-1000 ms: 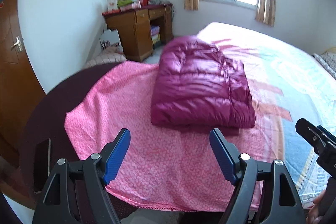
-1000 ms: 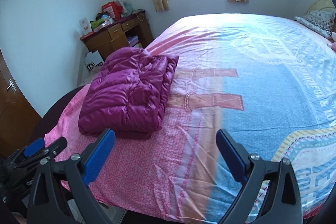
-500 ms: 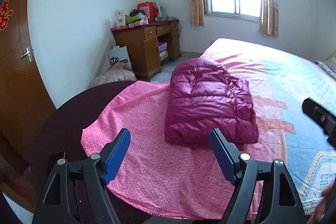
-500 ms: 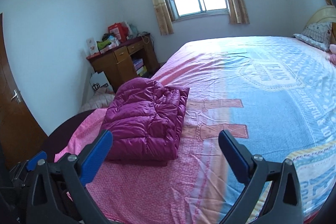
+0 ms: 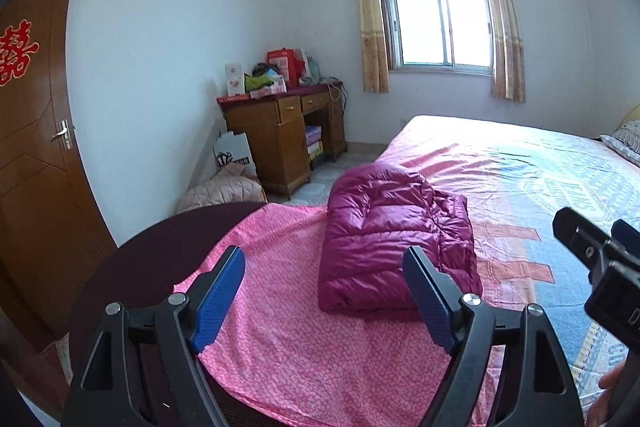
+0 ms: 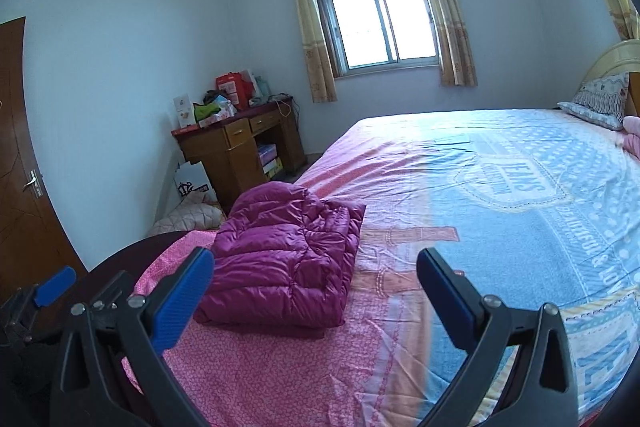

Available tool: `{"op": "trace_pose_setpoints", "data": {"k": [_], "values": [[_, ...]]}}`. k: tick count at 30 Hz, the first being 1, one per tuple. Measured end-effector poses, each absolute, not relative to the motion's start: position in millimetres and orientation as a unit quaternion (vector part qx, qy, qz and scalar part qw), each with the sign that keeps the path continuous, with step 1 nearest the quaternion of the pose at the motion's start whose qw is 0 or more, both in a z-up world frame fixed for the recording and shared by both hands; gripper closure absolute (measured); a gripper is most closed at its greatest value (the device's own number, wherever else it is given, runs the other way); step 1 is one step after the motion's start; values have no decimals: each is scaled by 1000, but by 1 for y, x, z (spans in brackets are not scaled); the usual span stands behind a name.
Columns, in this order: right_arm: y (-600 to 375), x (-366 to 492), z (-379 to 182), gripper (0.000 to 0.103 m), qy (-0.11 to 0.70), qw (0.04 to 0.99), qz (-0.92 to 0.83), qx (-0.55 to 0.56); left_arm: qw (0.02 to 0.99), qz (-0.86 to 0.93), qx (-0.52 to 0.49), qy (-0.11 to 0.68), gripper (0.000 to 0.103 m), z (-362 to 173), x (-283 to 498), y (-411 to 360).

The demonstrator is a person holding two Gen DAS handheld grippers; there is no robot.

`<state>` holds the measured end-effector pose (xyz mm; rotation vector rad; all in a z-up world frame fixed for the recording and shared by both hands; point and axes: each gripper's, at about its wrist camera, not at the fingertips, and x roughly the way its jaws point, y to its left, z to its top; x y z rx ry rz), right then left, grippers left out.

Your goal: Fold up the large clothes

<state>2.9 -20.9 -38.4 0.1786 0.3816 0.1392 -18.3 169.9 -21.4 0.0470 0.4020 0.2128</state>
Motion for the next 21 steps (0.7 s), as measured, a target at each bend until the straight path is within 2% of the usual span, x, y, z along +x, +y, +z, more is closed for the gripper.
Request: {"op": "trace_pose_setpoints", "data": {"k": [9,21], "values": [[-25,3,-43,0,188,975,70,98,982,105,8,159,21,-13,-29,174],[-23,2,-45,0,195,973,75,100,978,105,16,177,20,-17,-22,171]]}}
